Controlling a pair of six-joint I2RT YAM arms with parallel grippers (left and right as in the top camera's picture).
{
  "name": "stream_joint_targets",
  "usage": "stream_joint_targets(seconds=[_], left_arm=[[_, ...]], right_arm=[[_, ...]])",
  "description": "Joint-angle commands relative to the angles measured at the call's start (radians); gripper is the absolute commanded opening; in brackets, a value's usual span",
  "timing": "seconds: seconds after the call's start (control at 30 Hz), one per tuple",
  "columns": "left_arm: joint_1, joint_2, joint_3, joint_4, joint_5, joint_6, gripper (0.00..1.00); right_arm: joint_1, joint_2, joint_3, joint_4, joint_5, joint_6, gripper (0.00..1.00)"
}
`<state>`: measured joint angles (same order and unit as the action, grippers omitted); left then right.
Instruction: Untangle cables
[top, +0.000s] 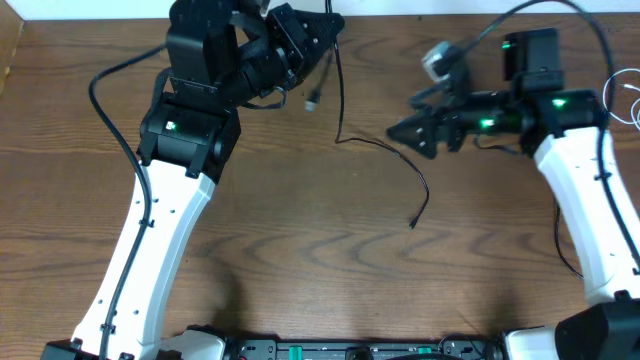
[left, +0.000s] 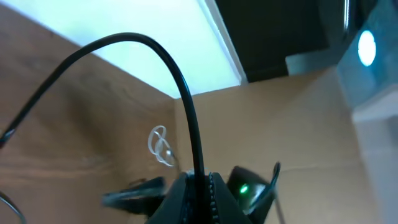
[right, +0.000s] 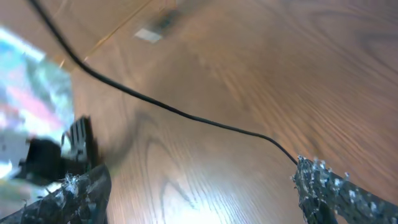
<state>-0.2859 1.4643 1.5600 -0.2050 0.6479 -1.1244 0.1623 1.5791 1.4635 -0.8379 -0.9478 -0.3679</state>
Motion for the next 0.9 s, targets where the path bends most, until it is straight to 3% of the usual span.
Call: stream_joint_targets(seconds=[0.0,0.17,0.37,0.53,0.67,0.8,0.87], left_arm=[[0.0,-0.002,0.011,0.006,-0.001,-0.17,0.07],[0.001,-0.002,0.011,0.006,0.025,-0.264,0.07],[0.001,-0.002,0.011,0.01,0.025,-0.27,0.08],[0.001,-0.002,0.011,0.021,0.024,-0.311,0.07],[0.001,-0.002,0.011,0.024,0.024,-0.31,0.08],[0.001,-0.002,0.011,0.024,0.023,-0.301,0.08],[0.002,-0.002,0.011,0.024,0.016,-0.269,0.08]], right_arm=[[0.047,0.012,0.008,0.013,-0.024,-0.096,0.89],[0.103,0.066,0.008,0.074,-0.05,-0.126,0.86],[0.162,0.124,0.008,0.159,-0.124,-0.138,0.84],[0.206,0.163,0.008,0.263,-0.124,-0.121,0.72],[0.21,0.175,0.008,0.31,-0.09,-0.043,0.49],[0.192,0.175,0.008,0.32,-0.042,0.04,0.02],[0.174,0.175,0.008,0.322,-0.04,0.087,0.01]])
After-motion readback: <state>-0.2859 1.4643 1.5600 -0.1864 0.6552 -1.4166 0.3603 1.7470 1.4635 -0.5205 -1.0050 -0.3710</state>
